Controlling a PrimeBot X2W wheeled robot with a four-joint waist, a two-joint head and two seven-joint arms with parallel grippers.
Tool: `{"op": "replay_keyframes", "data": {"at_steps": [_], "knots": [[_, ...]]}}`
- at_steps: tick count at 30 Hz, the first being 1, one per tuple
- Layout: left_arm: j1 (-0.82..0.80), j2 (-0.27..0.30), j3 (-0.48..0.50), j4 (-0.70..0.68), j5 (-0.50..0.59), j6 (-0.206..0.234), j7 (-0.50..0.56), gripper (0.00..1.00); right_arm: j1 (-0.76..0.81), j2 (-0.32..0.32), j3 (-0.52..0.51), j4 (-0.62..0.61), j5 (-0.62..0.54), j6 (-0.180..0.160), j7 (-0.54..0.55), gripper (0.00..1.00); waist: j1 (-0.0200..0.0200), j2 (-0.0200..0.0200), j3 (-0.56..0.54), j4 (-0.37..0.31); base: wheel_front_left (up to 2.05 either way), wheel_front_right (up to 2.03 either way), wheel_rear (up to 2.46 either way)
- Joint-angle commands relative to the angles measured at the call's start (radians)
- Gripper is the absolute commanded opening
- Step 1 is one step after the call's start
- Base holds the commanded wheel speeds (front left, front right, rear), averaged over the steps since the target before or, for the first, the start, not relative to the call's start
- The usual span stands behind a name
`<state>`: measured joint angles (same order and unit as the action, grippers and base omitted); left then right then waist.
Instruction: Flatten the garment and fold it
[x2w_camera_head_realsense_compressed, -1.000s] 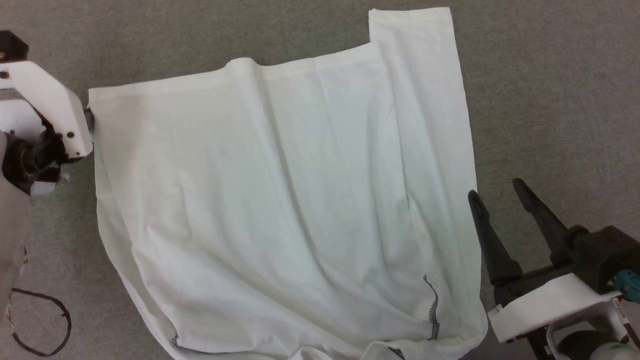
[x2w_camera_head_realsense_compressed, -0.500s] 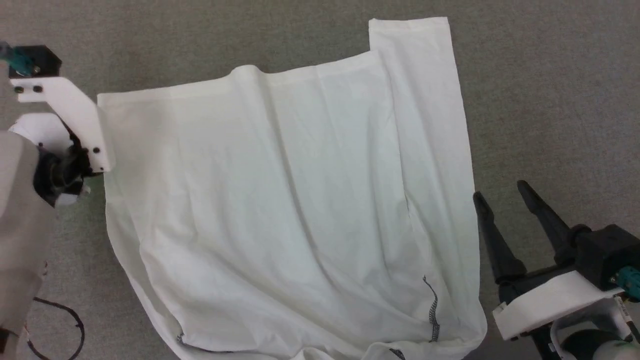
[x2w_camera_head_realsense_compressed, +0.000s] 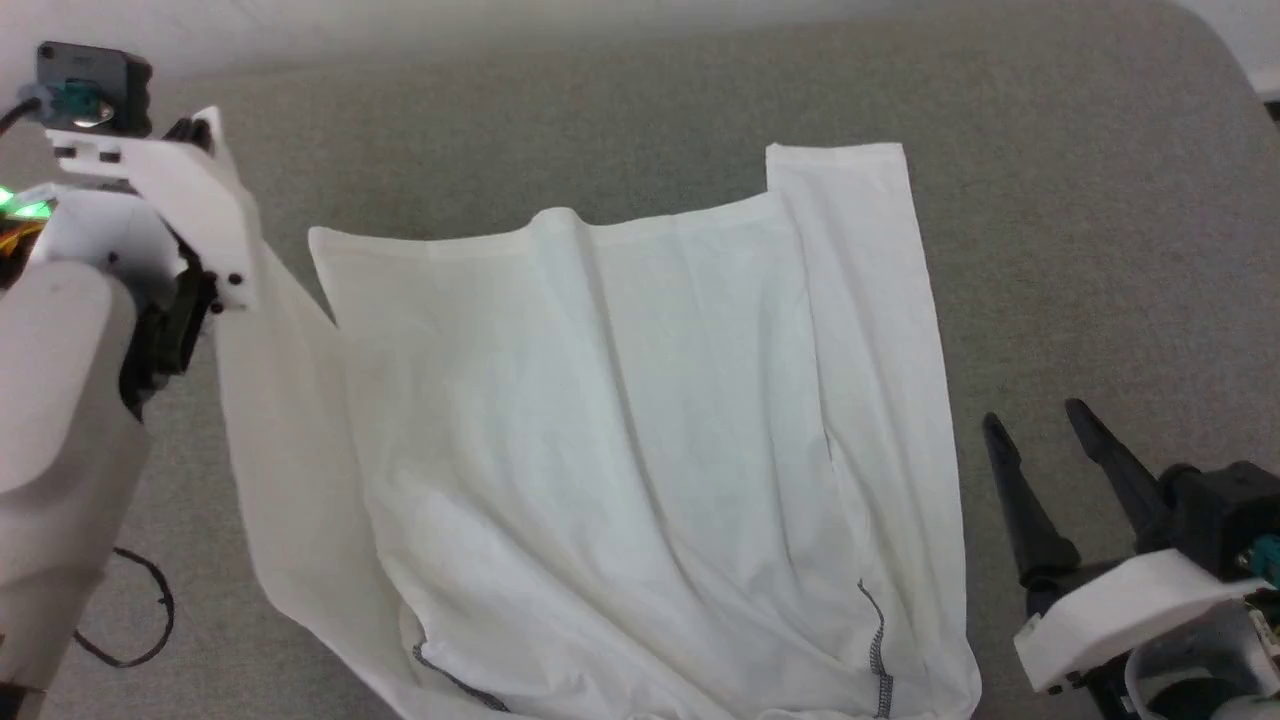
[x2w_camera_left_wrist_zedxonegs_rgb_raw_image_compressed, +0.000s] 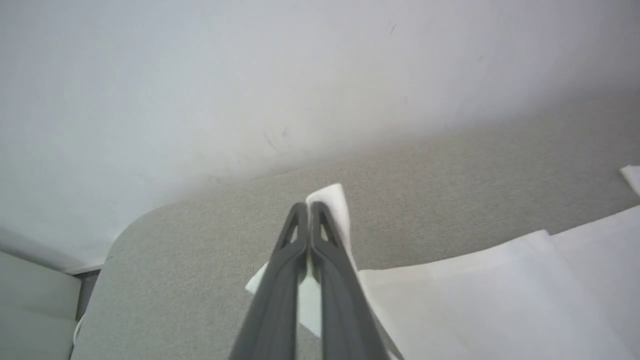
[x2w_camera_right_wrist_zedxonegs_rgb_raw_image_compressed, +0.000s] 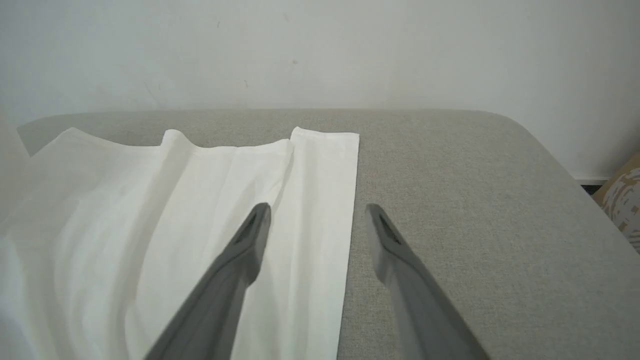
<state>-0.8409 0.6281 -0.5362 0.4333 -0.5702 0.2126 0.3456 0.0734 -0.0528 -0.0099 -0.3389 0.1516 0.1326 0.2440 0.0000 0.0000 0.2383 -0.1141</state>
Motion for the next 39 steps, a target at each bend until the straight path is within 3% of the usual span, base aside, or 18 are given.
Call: {"op": "replay_keyframes", "data": {"at_steps": [1,6,11,23,30,37,38,39], "knots": [[0.001,-0.009,-0.009,-0.052,0.002,0.001,-0.004,0.0,0.015,0.002,-0.012,0.005,0.005,-0.002,0.004,1.0,0.0,0.0,-0.098,0.04,0.0,0.0,0.0],[0.047,-0.081,-0.061,-0.241,-0.02,0.011,0.044,0.0,0.04,0.002,-0.054,-0.008,-0.004,-0.002,0.015,1.0,0.0,0.0,-0.145,0.052,0.0,0.0,0.0],[0.114,-0.206,-0.154,-0.357,-0.05,0.035,0.113,0.0,0.044,0.001,-0.069,-0.033,-0.019,-0.002,0.032,1.0,0.0,0.0,-0.157,0.04,0.0,0.0,0.0],[0.221,-0.511,-0.374,-0.32,-0.062,0.05,0.113,0.0,0.028,-0.029,-0.072,-0.097,-0.054,-0.002,0.041,1.0,0.0,0.0,-0.073,-0.068,0.0,0.0,0.0],[0.269,-0.552,-0.461,-0.218,-0.063,0.04,0.103,0.0,0.01,-0.024,-0.056,-0.118,-0.061,-0.002,0.029,1.0,0.0,0.0,0.008,-0.114,0.0,0.0,0.0],[0.286,-0.556,-0.476,-0.062,-0.073,-0.004,0.039,0.0,-0.017,-0.016,-0.038,-0.101,-0.067,-0.002,0.012,1.0,0.0,0.0,0.073,-0.117,0.0,0.0,0.0],[0.289,-0.558,-0.475,-0.048,-0.078,-0.008,0.028,0.41,-0.023,-0.014,-0.034,-0.095,-0.066,-0.002,0.011,1.0,0.0,0.0,0.074,-0.115,0.0,0.0,0.0],[0.29,-0.56,-0.476,-0.037,-0.081,-0.014,0.019,1.0,-0.029,-0.013,-0.03,-0.089,-0.065,-0.002,0.01,1.0,0.0,0.0,0.074,-0.113,0.0,0.0,0.0]]}}
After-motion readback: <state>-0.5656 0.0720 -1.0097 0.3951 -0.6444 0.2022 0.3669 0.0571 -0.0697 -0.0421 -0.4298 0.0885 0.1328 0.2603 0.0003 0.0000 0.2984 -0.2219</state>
